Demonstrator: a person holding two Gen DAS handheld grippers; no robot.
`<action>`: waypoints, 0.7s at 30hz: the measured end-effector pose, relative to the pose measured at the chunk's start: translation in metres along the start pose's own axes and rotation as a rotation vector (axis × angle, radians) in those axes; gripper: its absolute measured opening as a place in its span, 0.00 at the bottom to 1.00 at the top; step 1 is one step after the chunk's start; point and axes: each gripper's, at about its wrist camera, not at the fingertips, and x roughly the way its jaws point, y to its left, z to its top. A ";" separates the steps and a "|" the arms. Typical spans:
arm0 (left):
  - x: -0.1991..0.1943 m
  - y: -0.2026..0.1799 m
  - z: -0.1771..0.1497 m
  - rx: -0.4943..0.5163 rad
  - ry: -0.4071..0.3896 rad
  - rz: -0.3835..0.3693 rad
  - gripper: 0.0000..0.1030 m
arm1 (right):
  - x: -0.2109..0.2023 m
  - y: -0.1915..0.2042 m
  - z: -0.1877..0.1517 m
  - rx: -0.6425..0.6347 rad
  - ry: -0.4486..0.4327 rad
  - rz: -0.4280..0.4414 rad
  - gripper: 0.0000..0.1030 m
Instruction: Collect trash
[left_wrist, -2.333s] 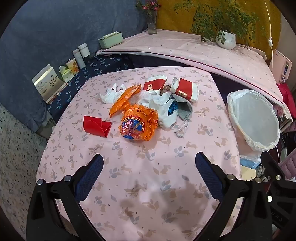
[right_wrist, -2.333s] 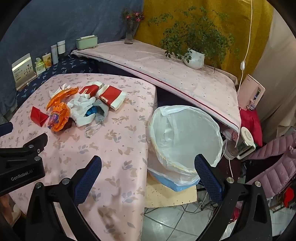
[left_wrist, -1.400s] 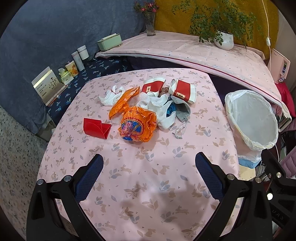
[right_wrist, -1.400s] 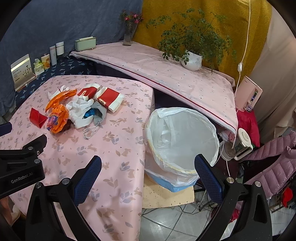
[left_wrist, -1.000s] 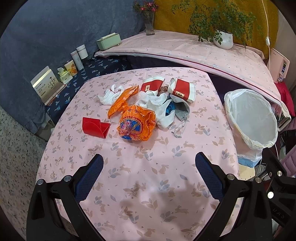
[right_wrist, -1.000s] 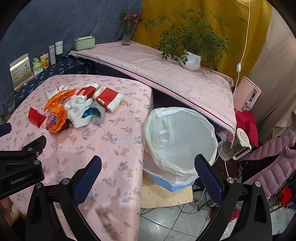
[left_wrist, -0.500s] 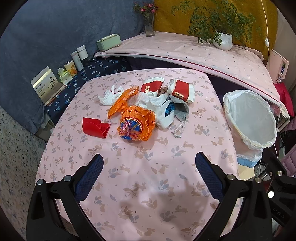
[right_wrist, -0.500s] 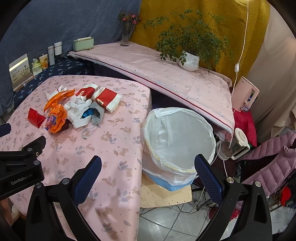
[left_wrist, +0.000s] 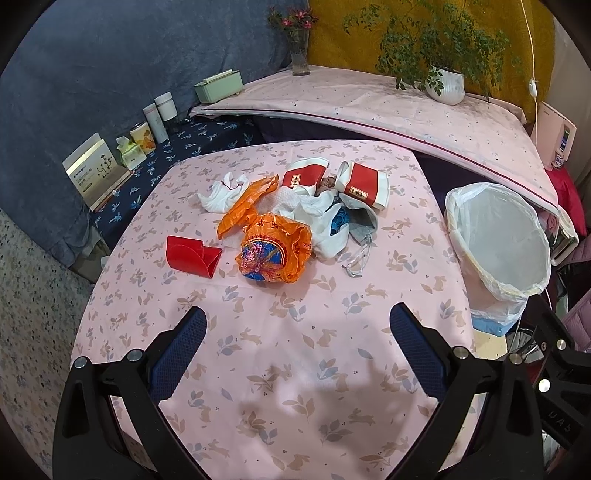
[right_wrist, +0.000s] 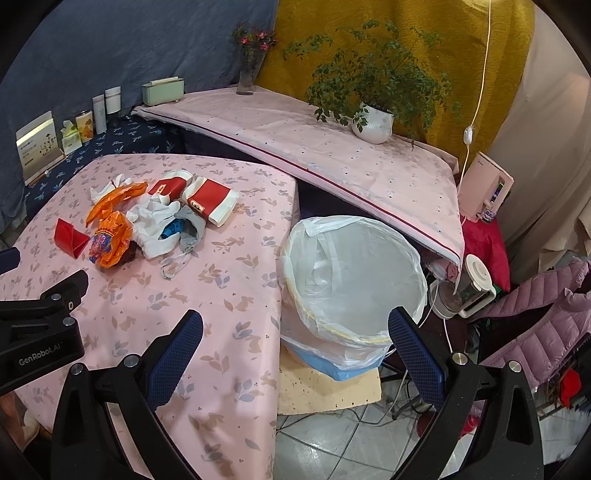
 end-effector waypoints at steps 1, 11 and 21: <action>-0.002 0.001 0.000 -0.001 -0.004 0.000 0.92 | 0.000 0.000 0.000 0.000 0.000 0.000 0.93; -0.003 0.001 -0.001 -0.003 -0.005 -0.003 0.92 | 0.000 -0.001 0.000 0.003 0.000 -0.003 0.93; -0.003 -0.003 -0.004 0.009 -0.018 0.004 0.92 | -0.002 -0.001 -0.001 0.005 -0.004 -0.003 0.93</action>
